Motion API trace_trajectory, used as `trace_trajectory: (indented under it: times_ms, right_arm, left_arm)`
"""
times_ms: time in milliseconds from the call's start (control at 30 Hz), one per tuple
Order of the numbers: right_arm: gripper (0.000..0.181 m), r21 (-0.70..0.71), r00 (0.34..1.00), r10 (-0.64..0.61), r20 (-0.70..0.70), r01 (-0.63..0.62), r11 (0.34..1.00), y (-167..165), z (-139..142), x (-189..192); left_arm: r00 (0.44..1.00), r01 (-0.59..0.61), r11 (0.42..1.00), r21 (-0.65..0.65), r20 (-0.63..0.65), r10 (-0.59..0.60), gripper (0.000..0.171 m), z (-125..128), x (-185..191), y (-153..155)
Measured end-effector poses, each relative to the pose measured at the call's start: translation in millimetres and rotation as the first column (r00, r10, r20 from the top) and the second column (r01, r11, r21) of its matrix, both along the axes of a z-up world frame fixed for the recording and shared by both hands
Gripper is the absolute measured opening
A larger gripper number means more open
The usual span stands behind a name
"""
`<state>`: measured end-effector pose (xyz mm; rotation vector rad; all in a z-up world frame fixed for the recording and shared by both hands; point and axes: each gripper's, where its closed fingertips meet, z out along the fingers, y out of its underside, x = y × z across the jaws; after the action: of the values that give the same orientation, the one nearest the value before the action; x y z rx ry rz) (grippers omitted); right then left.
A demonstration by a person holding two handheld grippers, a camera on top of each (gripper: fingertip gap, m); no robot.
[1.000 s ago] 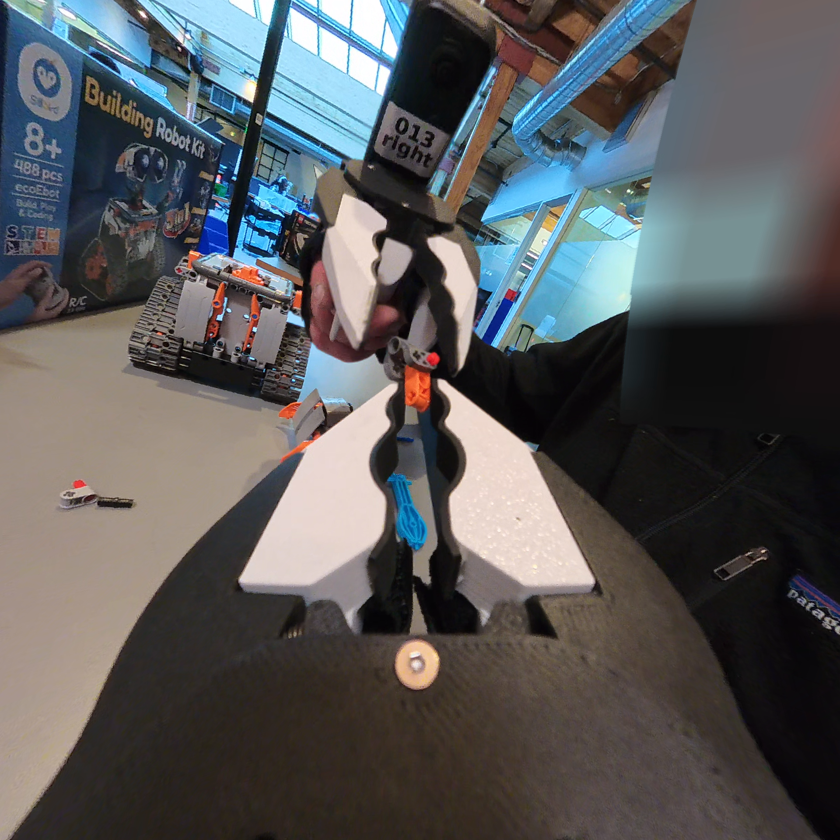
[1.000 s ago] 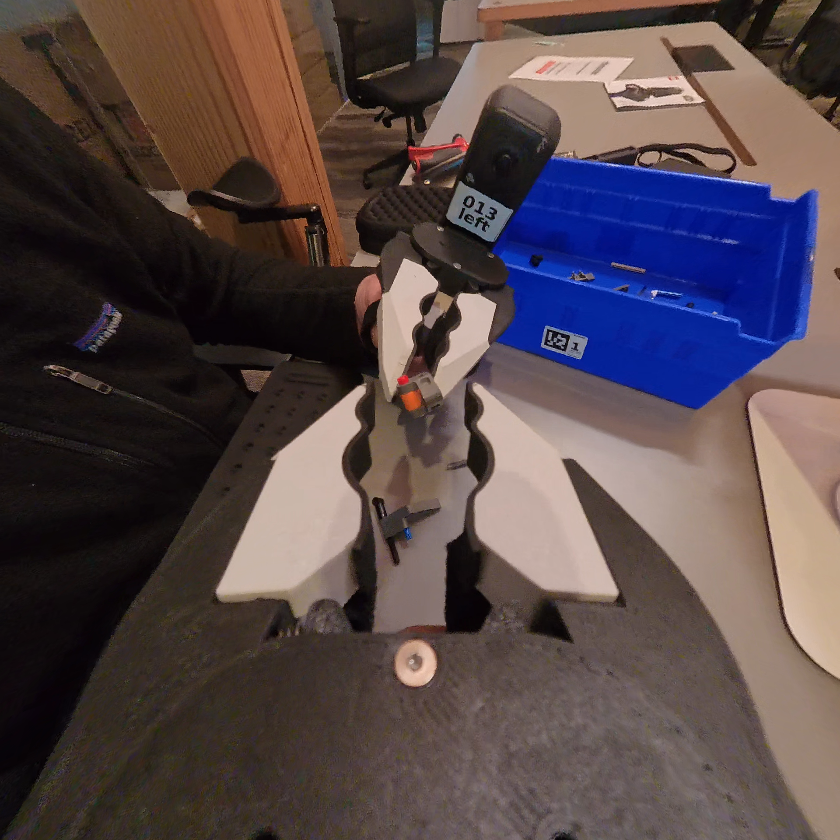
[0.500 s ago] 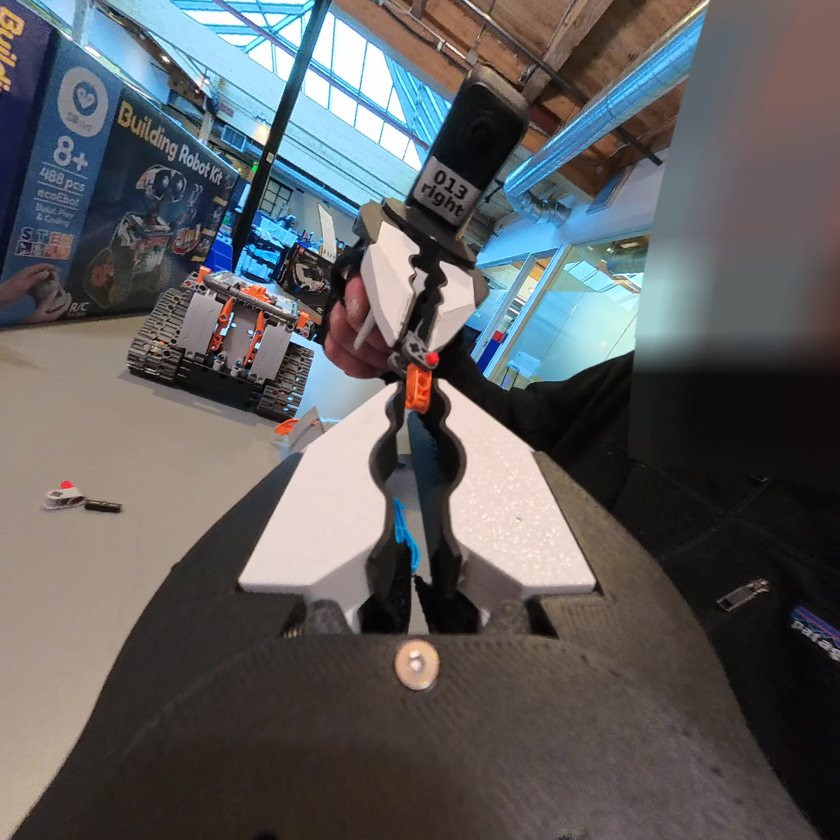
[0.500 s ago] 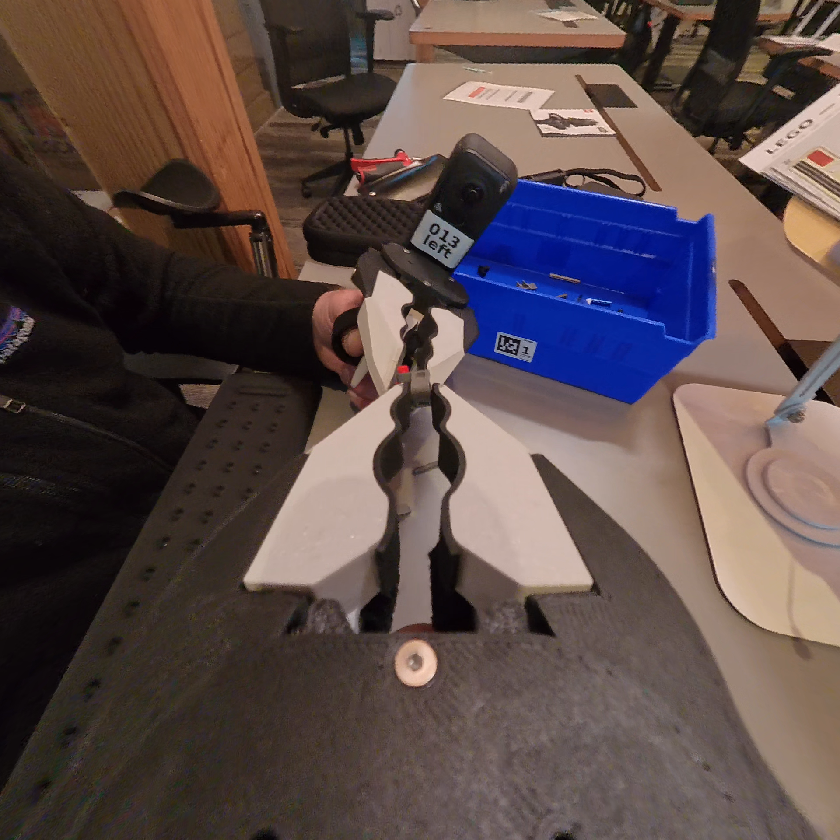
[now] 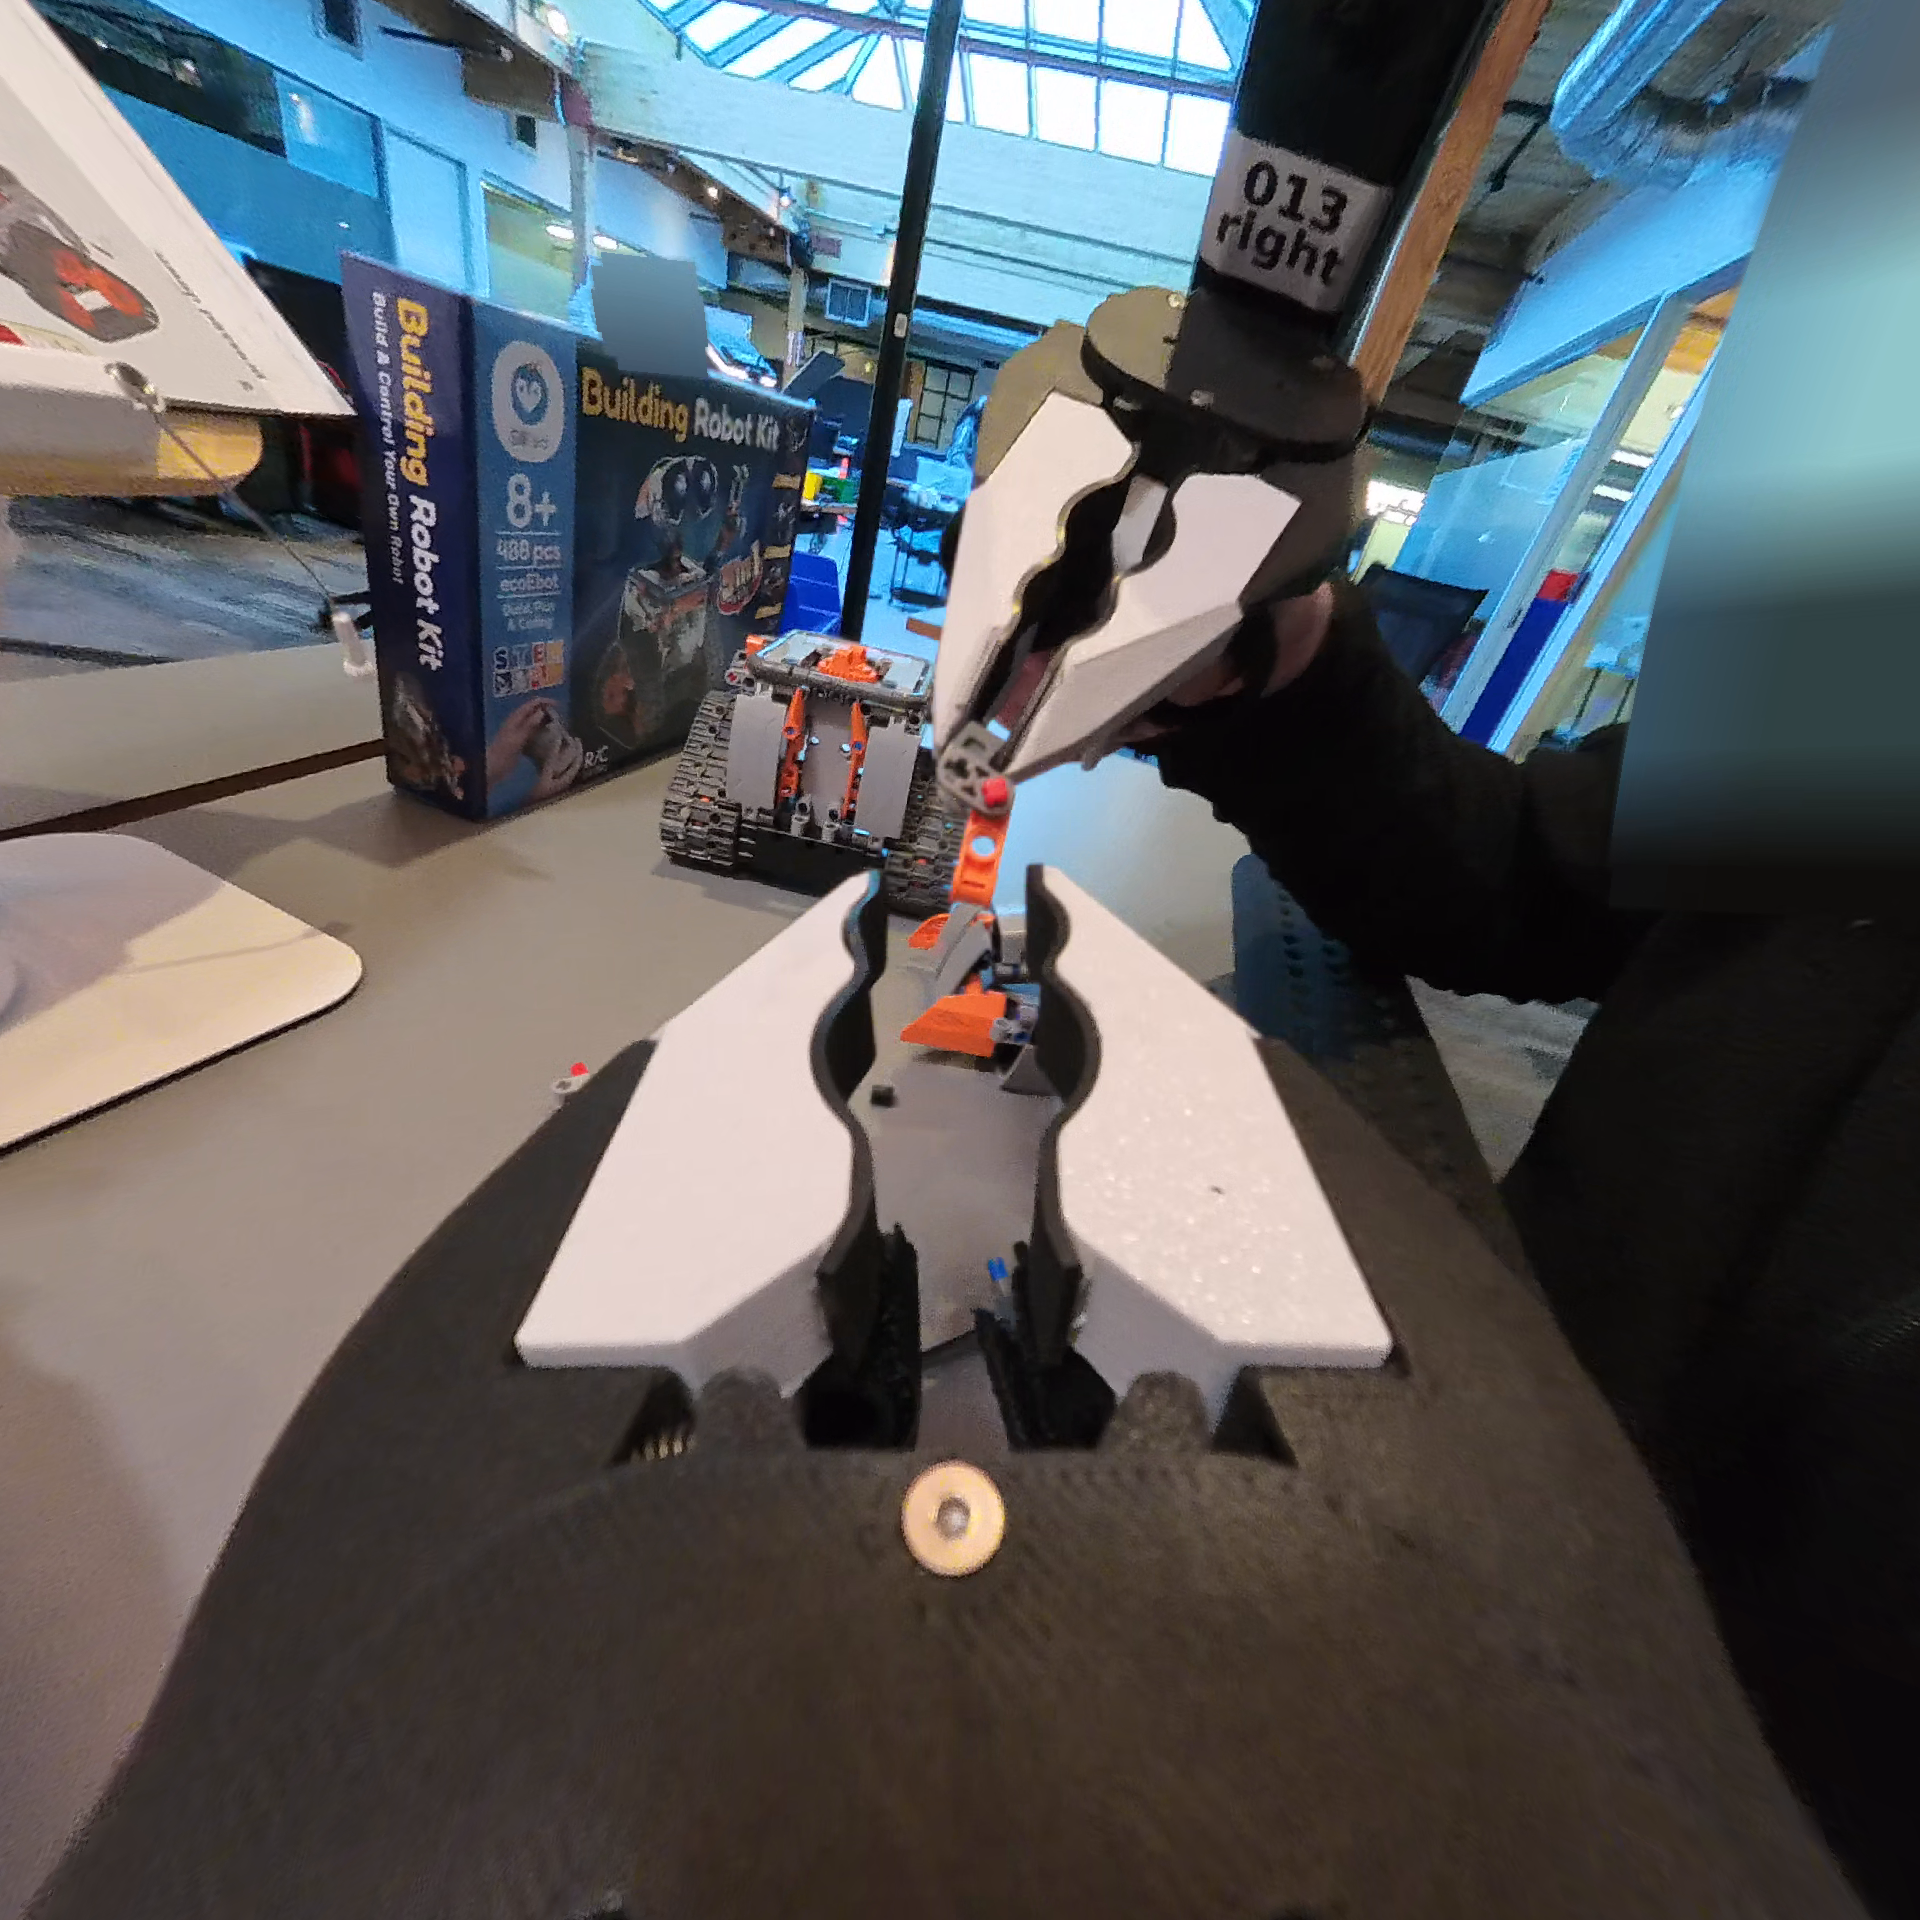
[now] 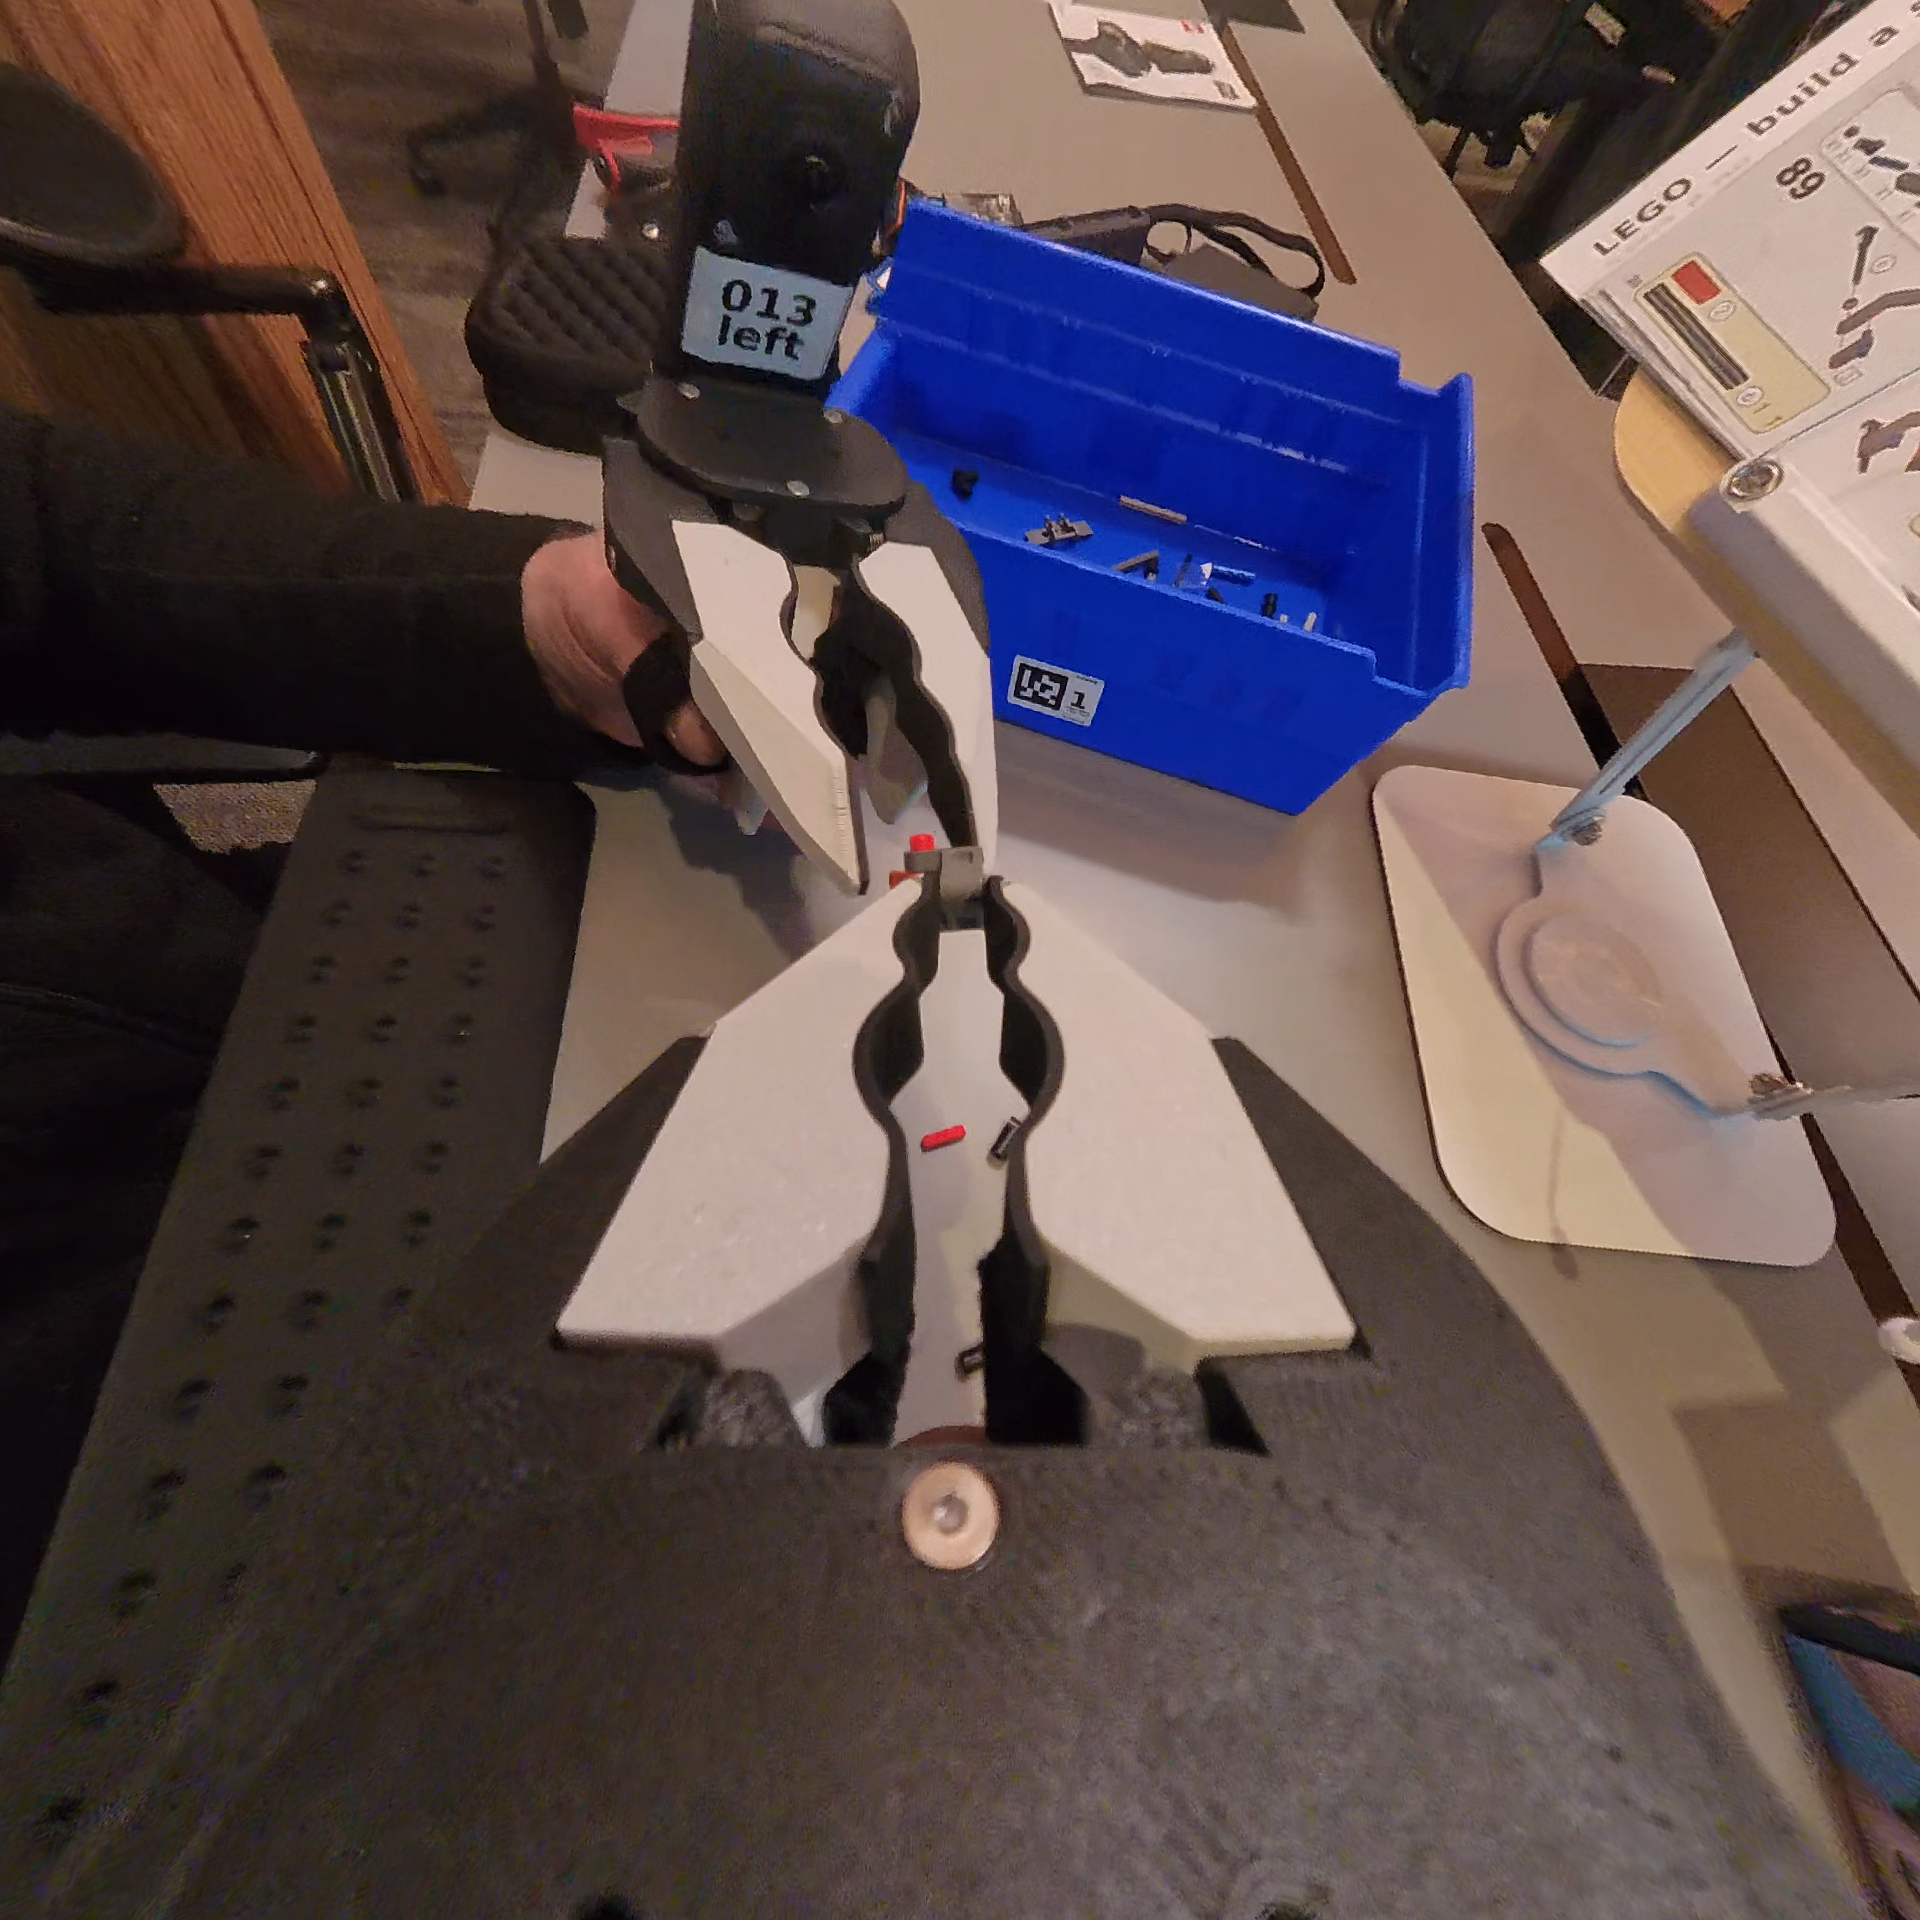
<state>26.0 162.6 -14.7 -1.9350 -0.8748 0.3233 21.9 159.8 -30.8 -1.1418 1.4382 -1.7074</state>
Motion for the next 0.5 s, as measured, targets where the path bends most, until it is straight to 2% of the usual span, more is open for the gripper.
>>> trace_trajectory:
  times_ms: [67,167,233,500]
  right_arm:
    - [0.005,-0.007,0.999,-0.010,0.041,0.010,1.000,0.7,-3.1,-0.3]
    - [0.005,-0.025,0.995,-0.024,0.093,0.026,0.999,1.8,-7.3,-1.6]
    - [0.005,-0.023,0.992,-0.036,0.117,0.039,0.999,3.8,-7.4,-1.6]
    - [0.005,0.043,0.974,-0.062,0.218,0.054,0.998,8.4,-1.4,-3.1]
  left_arm:
    - [1.000,0.005,0.999,0.038,-0.009,-0.005,0.024,0.1,1.0,-3.6]
    - [1.000,-0.005,0.997,0.082,-0.024,0.007,0.009,-1.3,3.6,-5.2]
    - [0.999,-0.012,0.996,0.088,-0.033,0.015,0.006,-3.2,4.9,-4.2]
    - [1.000,0.005,0.999,-0.036,-0.005,-0.005,0.005,2.5,4.8,-2.2]
